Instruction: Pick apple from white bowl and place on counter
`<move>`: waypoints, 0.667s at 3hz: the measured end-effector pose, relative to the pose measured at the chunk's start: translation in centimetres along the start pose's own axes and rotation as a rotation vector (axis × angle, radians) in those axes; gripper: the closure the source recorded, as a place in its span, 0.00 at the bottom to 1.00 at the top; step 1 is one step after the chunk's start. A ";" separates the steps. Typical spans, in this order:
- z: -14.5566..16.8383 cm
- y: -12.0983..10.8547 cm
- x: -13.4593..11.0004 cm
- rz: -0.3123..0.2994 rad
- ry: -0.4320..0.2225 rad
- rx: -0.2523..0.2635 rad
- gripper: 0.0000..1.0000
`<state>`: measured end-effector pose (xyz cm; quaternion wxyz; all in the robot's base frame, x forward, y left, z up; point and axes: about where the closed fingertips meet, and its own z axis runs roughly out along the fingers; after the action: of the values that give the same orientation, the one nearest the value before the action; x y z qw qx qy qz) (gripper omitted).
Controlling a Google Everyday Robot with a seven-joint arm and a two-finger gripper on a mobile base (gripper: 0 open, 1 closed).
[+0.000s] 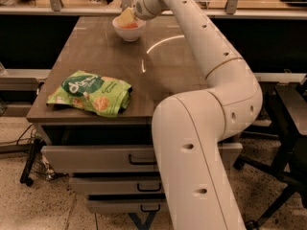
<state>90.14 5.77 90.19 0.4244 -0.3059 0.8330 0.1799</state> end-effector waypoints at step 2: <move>0.4 0.2 0.0 0.004 0.011 0.014 0.40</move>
Offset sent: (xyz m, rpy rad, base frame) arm -0.0024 0.0054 0.0064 -0.0168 -0.0052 -0.0211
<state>90.24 6.15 90.01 0.4215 -0.3021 0.8373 0.1731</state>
